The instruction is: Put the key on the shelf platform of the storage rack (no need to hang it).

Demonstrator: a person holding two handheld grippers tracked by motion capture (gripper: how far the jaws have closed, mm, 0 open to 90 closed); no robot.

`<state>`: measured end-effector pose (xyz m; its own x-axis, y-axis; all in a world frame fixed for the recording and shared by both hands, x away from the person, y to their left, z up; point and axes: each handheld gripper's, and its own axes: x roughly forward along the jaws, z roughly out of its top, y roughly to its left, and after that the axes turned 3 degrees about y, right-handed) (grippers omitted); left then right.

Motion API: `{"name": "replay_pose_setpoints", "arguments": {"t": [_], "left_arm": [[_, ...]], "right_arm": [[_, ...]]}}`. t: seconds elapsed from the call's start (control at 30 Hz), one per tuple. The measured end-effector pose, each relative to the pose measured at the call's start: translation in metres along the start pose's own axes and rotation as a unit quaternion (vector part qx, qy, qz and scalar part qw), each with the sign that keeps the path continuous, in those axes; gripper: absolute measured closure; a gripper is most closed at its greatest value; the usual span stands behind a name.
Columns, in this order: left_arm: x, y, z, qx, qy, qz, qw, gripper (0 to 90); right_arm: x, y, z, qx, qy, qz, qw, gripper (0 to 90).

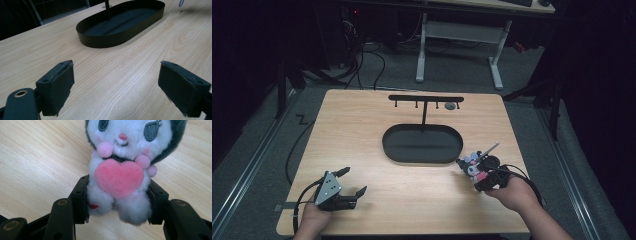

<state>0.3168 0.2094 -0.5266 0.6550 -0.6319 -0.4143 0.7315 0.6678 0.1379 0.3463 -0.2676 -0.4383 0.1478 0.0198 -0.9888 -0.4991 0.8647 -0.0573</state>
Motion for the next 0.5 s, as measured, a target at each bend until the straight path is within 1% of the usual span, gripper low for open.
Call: {"name": "replay_pose_setpoints", "arguments": {"t": [0.13,0.17,0.27,0.47,0.5], "left_arm": [[0.0,0.0,0.0,0.0,0.0,0.0,1.0,13.9],[0.0,0.0,0.0,0.0,0.001,-0.001,1.0,13.9],[0.0,0.0,0.0,0.0,0.002,-0.001,1.0,13.9],[-0.001,0.001,-0.001,-0.001,-0.001,0.001,1.0,13.8],[-0.001,0.001,-0.001,-0.001,-0.001,0.0,1.0,13.8]], "right_arm": [[-0.004,0.001,0.005,-0.001,-0.002,0.003,1.0,47.4],[-0.006,0.001,0.007,-0.004,-0.004,0.002,1.0,47.4],[-0.006,0.002,0.009,-0.001,-0.005,0.002,1.0,47.4],[-0.008,0.003,0.017,-0.003,-0.007,0.007,0.9999,47.4],[-0.009,0.003,0.018,-0.005,-0.009,0.004,0.9999,47.4]]}}
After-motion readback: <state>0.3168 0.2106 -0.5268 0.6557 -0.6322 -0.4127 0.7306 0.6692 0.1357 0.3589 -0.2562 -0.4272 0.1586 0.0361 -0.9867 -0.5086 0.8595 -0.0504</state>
